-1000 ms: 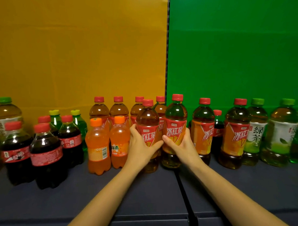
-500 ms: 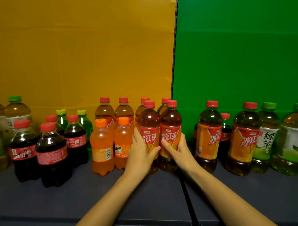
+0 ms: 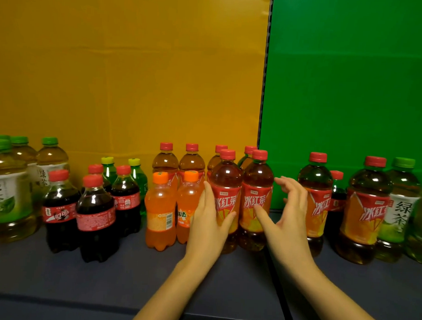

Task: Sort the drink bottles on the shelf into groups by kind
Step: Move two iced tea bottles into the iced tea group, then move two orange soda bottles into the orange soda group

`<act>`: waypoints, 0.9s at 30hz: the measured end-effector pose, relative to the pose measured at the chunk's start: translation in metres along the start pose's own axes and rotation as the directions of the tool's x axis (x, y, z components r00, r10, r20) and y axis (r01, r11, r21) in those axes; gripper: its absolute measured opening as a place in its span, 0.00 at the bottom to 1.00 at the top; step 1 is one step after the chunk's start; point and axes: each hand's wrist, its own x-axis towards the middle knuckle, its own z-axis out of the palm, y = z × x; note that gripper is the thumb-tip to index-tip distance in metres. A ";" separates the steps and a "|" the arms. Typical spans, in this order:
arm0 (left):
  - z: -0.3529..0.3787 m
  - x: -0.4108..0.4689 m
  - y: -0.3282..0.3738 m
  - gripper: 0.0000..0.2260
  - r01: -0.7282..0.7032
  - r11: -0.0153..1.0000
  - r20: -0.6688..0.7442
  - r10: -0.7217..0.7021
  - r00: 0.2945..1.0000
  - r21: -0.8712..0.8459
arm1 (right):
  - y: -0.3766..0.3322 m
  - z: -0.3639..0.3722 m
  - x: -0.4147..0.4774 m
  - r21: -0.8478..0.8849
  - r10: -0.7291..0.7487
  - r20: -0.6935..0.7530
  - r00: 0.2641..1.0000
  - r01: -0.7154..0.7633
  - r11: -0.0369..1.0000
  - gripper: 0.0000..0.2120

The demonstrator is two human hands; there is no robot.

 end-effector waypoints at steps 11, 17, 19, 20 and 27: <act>-0.086 -0.013 -0.034 0.07 -0.026 0.981 -0.293 0.082 0.953 0.190 | -0.052 0.045 -0.013 0.168 -0.129 0.320 0.939 0.077 0.983 0.16; -0.105 -0.002 -0.062 0.30 0.133 0.976 -0.270 -0.083 0.959 0.171 | -0.061 0.085 -0.014 0.115 -0.028 0.388 0.921 -0.018 0.993 0.27; -0.102 0.001 -0.070 0.37 0.189 0.978 -0.171 -0.172 0.970 0.087 | -0.061 0.097 -0.013 0.089 0.020 0.378 0.925 -0.058 0.994 0.30; -0.100 0.002 -0.073 0.39 0.220 0.975 -0.120 -0.215 0.969 0.032 | -0.061 0.102 -0.013 0.077 0.042 0.365 0.930 -0.075 0.994 0.31; -0.086 0.007 -0.079 0.37 0.339 0.916 0.064 -0.333 0.941 -0.216 | -0.060 0.132 -0.013 0.013 0.141 0.311 0.940 -0.153 0.988 0.33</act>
